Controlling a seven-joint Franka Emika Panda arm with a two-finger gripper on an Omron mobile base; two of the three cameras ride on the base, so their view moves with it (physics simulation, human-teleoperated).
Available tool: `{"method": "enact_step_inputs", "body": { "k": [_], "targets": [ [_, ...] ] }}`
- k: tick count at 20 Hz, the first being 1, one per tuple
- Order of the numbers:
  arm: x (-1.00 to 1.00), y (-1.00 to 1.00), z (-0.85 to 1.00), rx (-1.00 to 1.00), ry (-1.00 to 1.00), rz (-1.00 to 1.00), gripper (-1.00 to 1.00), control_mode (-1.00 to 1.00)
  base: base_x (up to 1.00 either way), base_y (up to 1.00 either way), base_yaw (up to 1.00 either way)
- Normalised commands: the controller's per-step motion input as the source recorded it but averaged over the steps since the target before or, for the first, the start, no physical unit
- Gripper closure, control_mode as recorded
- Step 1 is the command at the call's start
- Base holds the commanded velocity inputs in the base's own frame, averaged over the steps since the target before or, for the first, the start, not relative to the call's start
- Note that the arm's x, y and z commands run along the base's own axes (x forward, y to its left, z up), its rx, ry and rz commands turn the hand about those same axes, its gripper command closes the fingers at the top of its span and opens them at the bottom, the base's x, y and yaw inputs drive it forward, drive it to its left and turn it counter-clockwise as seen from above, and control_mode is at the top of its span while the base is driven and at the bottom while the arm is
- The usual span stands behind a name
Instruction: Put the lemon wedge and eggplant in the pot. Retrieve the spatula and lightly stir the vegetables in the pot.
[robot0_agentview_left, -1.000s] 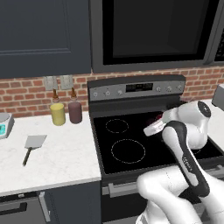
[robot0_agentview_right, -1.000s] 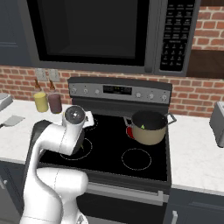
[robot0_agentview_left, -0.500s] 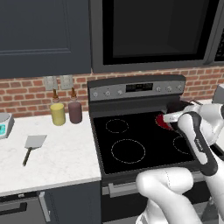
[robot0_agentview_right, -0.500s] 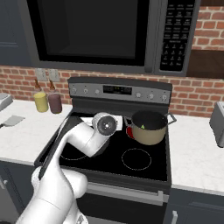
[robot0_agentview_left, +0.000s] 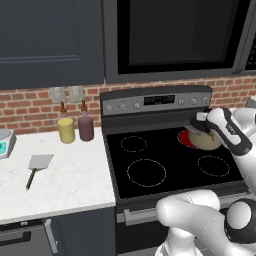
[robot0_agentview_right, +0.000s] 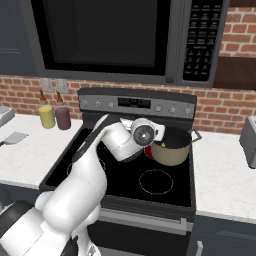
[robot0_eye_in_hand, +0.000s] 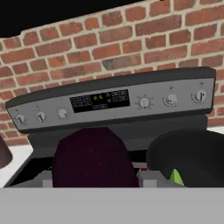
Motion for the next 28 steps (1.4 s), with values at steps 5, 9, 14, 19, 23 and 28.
{"method": "enact_step_inputs", "body": {
  "k": [5,9,14,19,23,28],
  "targets": [
    [0.66,-0.78,0.23,0.04,0.0,-0.11,1.0,-1.0,0.0,0.0,0.0],
    [0.51,-0.58,-0.06,0.0,0.0,-0.04,1.0,-1.0,0.0,0.0,0.0],
    [0.34,-0.48,-0.35,0.0,-0.01,0.0,1.0,-1.0,0.0,0.0,0.0],
    [0.35,-0.33,-0.46,0.0,-0.08,0.0,1.0,-1.0,0.0,0.0,0.0],
    [0.5,-0.25,-0.49,0.0,-0.07,0.0,1.0,-1.0,0.0,0.0,0.0],
    [0.54,-0.04,-0.36,0.0,-0.03,0.0,1.0,-1.0,0.0,0.0,0.0]
  ]
}}
